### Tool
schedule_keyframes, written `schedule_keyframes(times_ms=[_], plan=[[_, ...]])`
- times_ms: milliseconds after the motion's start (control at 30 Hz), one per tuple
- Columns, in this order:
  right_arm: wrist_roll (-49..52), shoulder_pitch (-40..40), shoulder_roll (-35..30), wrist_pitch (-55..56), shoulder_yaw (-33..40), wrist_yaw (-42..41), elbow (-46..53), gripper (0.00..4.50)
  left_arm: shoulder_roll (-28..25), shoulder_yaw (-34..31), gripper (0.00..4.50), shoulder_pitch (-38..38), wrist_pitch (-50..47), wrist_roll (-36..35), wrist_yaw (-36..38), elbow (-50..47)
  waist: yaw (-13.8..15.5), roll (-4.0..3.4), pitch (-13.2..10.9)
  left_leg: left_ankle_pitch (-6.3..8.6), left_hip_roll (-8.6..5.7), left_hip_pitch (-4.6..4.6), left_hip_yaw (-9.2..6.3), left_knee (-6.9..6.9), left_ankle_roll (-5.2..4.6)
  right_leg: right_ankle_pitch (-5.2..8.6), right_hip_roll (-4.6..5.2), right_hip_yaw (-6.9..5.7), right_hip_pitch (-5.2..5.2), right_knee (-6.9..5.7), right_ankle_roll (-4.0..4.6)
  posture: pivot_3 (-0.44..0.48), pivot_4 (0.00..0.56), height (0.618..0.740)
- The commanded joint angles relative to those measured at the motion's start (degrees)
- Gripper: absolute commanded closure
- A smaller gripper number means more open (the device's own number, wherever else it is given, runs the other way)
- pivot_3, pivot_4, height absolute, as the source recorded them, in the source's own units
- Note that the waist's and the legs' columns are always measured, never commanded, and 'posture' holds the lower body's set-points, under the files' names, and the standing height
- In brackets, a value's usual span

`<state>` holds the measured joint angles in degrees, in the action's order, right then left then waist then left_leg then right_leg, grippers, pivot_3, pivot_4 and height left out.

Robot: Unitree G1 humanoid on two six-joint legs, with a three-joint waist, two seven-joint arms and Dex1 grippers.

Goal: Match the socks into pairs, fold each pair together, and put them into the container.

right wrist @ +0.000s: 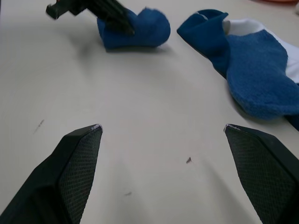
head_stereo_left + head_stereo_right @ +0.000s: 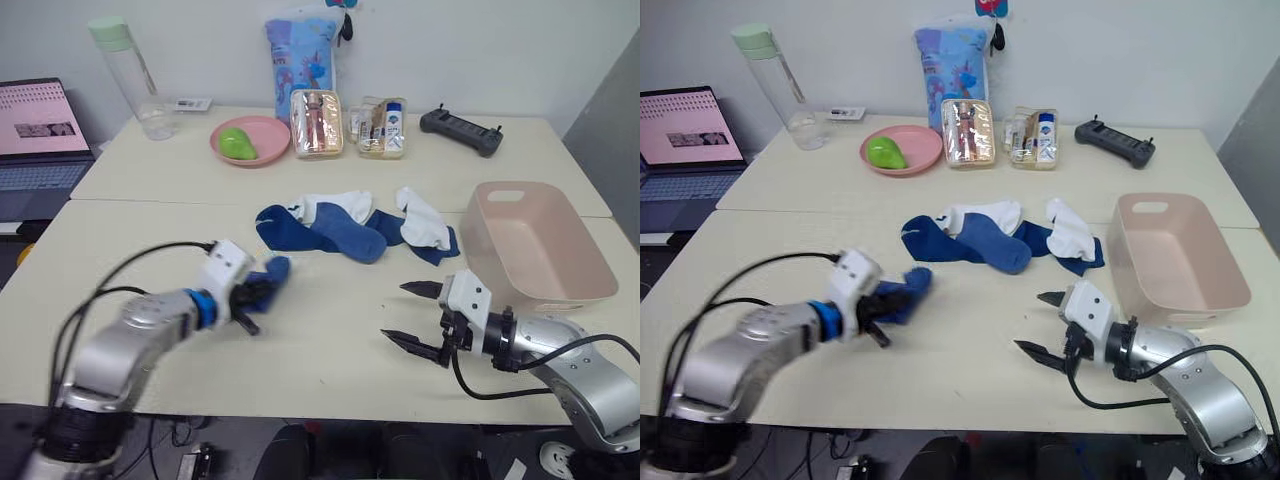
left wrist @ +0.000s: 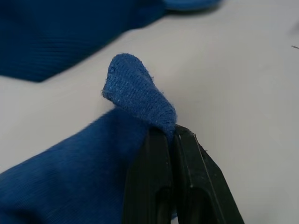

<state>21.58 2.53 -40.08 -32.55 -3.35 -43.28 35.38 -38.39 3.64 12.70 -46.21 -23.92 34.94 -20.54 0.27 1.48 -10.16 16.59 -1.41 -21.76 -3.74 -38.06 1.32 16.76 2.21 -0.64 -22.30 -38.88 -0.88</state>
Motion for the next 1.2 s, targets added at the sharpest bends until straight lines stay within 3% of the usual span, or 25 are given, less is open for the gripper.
schedule_keyframes(times_ms=[33,233,267,333,533,700,800,933,1067,1200], plan=[[1.44,-1.76,-1.72,-1.3,4.09,0.68,4.54,0.0,5.11,3.9,4.46,4.37,1.34,0.76,-0.95,-0.08,0.11,0.01,0.0,0.0,0.0,0.0,-0.02,-0.03,0.0,0.0,0.0,-0.02,0.01,-0.02,0.0,0.0,0.15,0.733],[2.2,-5.4,-3.14,-3.2,7.85,1.61,7.89,0.0,11.81,5.57,4.46,5.75,4.85,1.88,-1.11,3.15,-0.2,0.02,0.01,0.0,-0.01,0.01,-0.01,-0.06,0.0,-0.02,-0.03,0.0,0.04,-0.03,-0.04,0.0,0.15,0.733],[2.29,-5.63,-3.09,-3.44,8.04,1.77,8.35,0.0,12.08,5.3,4.25,5.45,4.85,1.29,-0.43,3.15,-0.31,0.02,0.01,0.0,0.01,0.02,-0.02,-0.06,0.0,-0.02,-0.06,-0.02,0.05,-0.05,-0.04,0.0,0.15,0.733],[2.47,-5.84,-3.1,-3.71,8.16,1.93,8.81,0.0,12.29,4.96,3.75,5.13,4.71,0.63,0.43,3.1,-0.35,0.02,0.01,-0.01,0.03,0.06,-0.03,-0.04,0.0,-0.02,-0.09,-0.02,0.05,-0.09,-0.04,0.0,0.15,0.733],[2.23,-5.26,-3.39,-3.5,6.96,2.21,8.85,0.0,5.81,2.7,1.83,0.61,8.05,-0.17,7.03,0.54,-0.39,0.01,0.01,-0.02,0.03,0.07,-0.01,-0.06,0.01,-0.02,-0.09,0.01,0.06,-0.08,-0.04,0.0,0.15,0.733],[1.55,-2.36,-3.14,-2.66,4.91,1.79,7.1,0.0,-1.11,-8.76,0.1,-2.23,13.15,-4.62,14.69,2.92,-0.38,-0.01,0.0,-0.02,0.04,0.07,-0.04,-0.06,0.01,-0.02,-0.09,-0.02,0.05,-0.08,-0.03,0.0,0.15,0.733],[1.28,-1.32,-3.39,-2.08,4.1,1.29,6.35,0.0,-5.87,-11.61,0.02,-3.65,18.88,-2.27,18.9,5.65,-0.34,-0.02,0.0,-0.02,0.04,0.07,-0.06,-0.06,0.02,-0.01,-0.09,-0.04,0.05,-0.07,-0.02,0.0,0.15,0.733],[-2.71,2.51,-4.44,0.81,-0.81,-0.16,4.54,0.0,-13.59,-7.58,0.02,-6.2,40.03,10.23,25.79,14.4,-0.4,-0.06,-0.02,-0.02,0.01,0.08,0.01,-0.03,0.01,-0.02,-0.06,0.01,0.04,-0.01,-0.01,0.0,0.15,0.733],[-6.89,5.43,-5.33,4.46,-5.75,-2.41,2.1,0.0,-13.37,-3.91,0.02,-3.71,52.52,15.82,27.17,21.41,-0.13,-0.04,-0.02,-0.02,0.01,0.05,-0.01,-0.02,0.01,-0.02,-0.04,-0.01,0.03,0.01,-0.01,0.0,0.15,0.733],[-10.28,7.77,-4.97,8.31,-9.81,-4.29,-0.82,0.0,-10.99,-1.68,0.02,-1.12,57.95,18.18,26.38,24.83,0.02,-0.03,-0.03,-0.01,0.01,-0.01,-0.03,-0.05,0.0,-0.02,-0.03,-0.04,0.03,0.02,-0.01,0.0,0.15,0.733]])
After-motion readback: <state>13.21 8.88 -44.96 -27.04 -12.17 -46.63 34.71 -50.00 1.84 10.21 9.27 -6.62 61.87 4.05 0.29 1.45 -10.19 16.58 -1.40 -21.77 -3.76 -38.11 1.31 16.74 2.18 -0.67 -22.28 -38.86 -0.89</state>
